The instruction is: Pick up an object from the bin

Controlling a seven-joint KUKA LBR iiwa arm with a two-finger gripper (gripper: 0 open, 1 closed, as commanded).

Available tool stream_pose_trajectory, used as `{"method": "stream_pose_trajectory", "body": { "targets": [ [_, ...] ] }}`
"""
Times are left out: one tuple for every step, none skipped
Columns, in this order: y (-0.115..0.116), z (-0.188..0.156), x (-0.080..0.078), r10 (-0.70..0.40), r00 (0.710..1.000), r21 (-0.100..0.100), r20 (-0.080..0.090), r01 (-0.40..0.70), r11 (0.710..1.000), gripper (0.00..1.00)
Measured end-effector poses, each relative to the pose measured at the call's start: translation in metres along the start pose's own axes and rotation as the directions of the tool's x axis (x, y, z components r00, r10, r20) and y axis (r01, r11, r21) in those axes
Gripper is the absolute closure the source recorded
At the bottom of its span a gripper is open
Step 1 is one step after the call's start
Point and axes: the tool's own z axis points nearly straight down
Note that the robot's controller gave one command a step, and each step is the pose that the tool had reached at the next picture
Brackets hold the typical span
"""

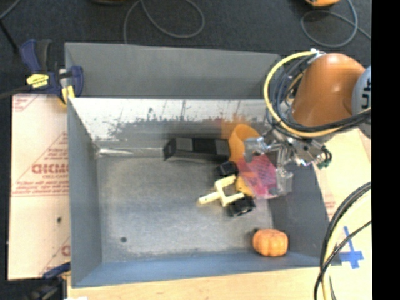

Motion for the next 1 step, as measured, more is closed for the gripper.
{"method": "stream_pose_trajectory", "body": {
  "targets": [
    [0.0120, 0.0658, -0.0031, -0.216, 0.976, 0.007, 0.008, 0.216, 0.976, 0.00]
  ]
}}
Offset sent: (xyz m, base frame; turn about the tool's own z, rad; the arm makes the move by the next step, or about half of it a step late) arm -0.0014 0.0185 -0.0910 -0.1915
